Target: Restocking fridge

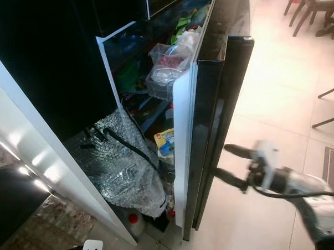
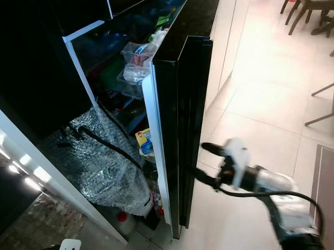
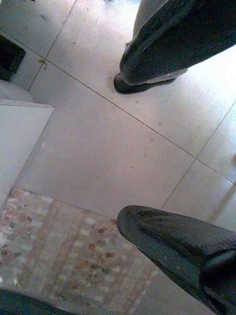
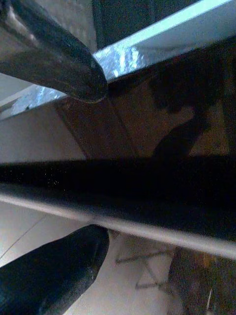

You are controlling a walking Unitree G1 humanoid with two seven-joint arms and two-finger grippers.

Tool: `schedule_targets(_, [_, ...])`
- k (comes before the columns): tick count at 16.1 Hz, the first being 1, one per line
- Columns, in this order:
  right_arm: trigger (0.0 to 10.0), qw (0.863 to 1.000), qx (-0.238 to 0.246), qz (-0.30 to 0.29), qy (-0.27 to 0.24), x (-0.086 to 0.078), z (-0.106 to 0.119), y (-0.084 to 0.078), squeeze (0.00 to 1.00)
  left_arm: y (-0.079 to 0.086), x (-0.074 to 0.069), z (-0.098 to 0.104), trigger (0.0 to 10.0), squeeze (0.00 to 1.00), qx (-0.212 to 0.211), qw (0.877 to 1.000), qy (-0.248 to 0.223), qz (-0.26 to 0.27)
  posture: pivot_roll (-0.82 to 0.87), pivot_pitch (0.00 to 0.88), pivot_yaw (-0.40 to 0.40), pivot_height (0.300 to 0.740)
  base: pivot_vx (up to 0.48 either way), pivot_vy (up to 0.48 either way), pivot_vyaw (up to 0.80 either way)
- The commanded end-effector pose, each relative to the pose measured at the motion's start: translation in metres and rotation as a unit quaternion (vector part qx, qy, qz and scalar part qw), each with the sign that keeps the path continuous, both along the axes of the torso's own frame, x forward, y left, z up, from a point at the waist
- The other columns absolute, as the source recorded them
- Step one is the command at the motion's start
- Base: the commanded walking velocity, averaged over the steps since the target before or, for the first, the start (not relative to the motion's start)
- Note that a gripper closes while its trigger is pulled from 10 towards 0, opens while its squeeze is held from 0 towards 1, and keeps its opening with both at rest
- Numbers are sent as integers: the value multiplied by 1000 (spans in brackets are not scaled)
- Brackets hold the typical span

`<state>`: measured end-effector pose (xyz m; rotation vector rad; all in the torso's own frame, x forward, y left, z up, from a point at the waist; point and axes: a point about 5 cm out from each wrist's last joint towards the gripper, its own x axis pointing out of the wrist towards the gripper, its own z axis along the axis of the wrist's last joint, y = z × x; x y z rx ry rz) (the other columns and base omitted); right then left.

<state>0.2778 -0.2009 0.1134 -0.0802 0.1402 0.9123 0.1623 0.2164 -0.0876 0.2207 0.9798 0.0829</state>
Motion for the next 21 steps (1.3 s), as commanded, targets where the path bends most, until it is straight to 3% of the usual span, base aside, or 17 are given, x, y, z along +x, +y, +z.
schedule_targets(1, [10000,1000,0,9,0,2,0,5,0,0,-3,-1,10000,0,2,1000,8,4,-28,32,38,740,0,0,0])
schedule_targets(3, [10000,1000,-6,13,4,1,-3,6,0,0,-3,-2,10000,0,-2,1000,7,7,-27,29,38,740,0,0,0])
schedule_targets(8, [10000,1000,-11,7,14,-4,-11,6,0,10,-11,-1,10000,0,-68,997,20,-34,-26,23,48,740,0,0,0])
schedule_targets(10, [10000,1000,-15,2,22,-5,-16,4,0,6,-5,5,10000,0,-134,983,12,-124,-15,27,51,740,0,0,0])
schedule_targets(12, [10000,999,-26,-1,34,-7,-24,2,0,4,6,17,10000,0,-206,958,4,-199,-11,30,50,740,0,0,0])
schedule_targets(15, [10000,999,-28,-3,45,-8,-30,3,0,-7,24,31,10000,0,-264,936,-30,-233,-7,35,53,740,0,0,0])
schedule_targets(16, [10000,998,-30,-4,52,-9,-35,3,0,-15,37,40,10000,0,-279,927,-58,-245,-6,37,55,740,0,0,0])
schedule_targets(18, [10000,998,-30,-4,57,-12,-38,4,0,-28,60,52,10000,0,-312,919,-110,-212,-22,40,62,740,0,0,0])
schedule_targets(21, [10000,998,-26,-7,60,-14,-40,4,0,-45,76,62,10000,0,-351,905,-137,-196,-24,43,68,740,0,0,0])
